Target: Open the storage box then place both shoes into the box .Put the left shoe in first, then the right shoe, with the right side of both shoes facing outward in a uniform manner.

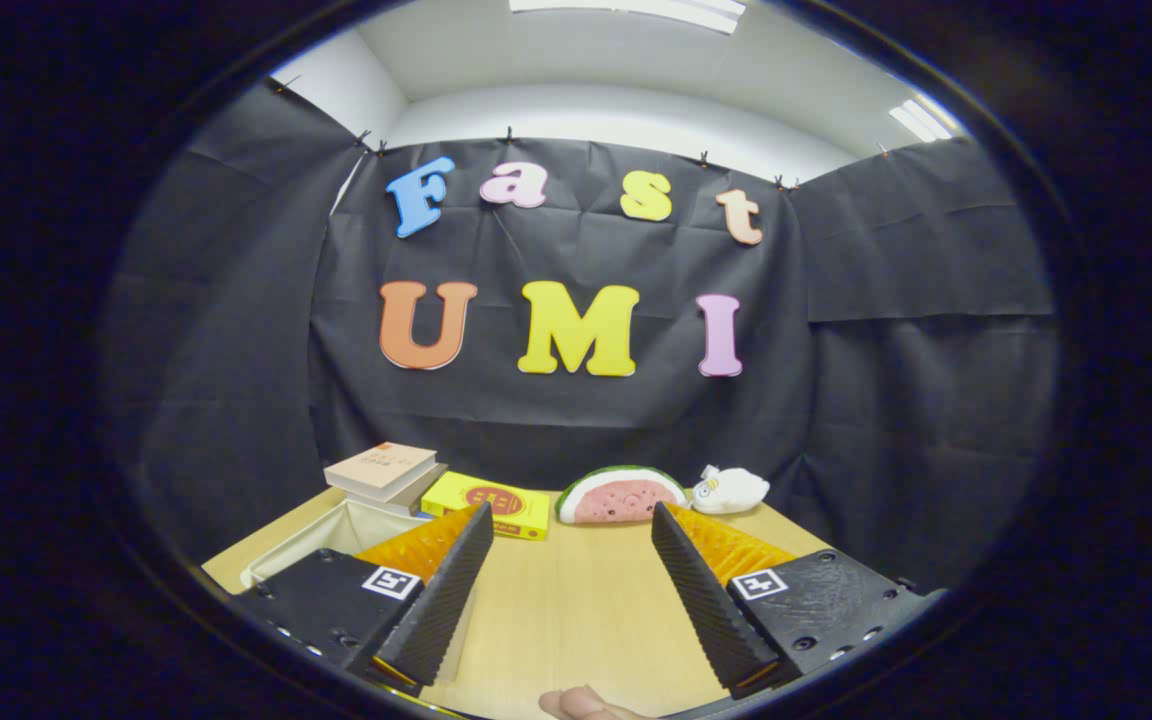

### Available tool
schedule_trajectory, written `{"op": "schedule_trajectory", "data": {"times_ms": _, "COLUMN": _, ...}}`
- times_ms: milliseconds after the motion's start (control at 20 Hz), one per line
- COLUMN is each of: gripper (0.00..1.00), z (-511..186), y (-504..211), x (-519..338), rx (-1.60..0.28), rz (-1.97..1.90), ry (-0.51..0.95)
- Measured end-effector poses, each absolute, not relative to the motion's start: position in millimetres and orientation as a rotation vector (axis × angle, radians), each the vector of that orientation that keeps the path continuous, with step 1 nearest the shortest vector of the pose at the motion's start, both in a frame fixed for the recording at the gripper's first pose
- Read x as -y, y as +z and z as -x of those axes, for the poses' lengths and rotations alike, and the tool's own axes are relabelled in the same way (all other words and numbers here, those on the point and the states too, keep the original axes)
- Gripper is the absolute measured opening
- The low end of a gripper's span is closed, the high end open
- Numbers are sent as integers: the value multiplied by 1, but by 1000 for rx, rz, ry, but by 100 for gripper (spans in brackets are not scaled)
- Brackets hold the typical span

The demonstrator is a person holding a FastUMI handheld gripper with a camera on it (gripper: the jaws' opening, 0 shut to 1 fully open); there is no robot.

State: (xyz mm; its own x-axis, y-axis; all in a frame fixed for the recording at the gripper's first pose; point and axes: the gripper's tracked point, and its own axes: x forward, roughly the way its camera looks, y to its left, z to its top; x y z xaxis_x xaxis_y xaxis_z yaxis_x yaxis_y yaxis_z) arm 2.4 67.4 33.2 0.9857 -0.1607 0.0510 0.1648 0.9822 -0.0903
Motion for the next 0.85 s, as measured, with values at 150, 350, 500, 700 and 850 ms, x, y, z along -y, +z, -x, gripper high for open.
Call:
{"op": "schedule_trajectory", "data": {"times_ms": 150, "gripper": 96, "z": 8, "y": 26, "x": -54, "rx": 48, "rz": 70, "ry": -104}}
{"op": "schedule_trajectory", "data": {"times_ms": 350, "gripper": 95, "z": 6, "y": 14, "x": -12, "rx": 35, "rz": 37, "ry": -136}}
{"op": "schedule_trajectory", "data": {"times_ms": 500, "gripper": 95, "z": 6, "y": 9, "x": 10, "rx": 46, "rz": 31, "ry": -145}}
{"op": "schedule_trajectory", "data": {"times_ms": 700, "gripper": 95, "z": 7, "y": 3, "x": 24, "rx": 36, "rz": 10, "ry": -143}}
{"op": "schedule_trajectory", "data": {"times_ms": 850, "gripper": 95, "z": 9, "y": 6, "x": 29, "rx": 45, "rz": 0, "ry": -143}}
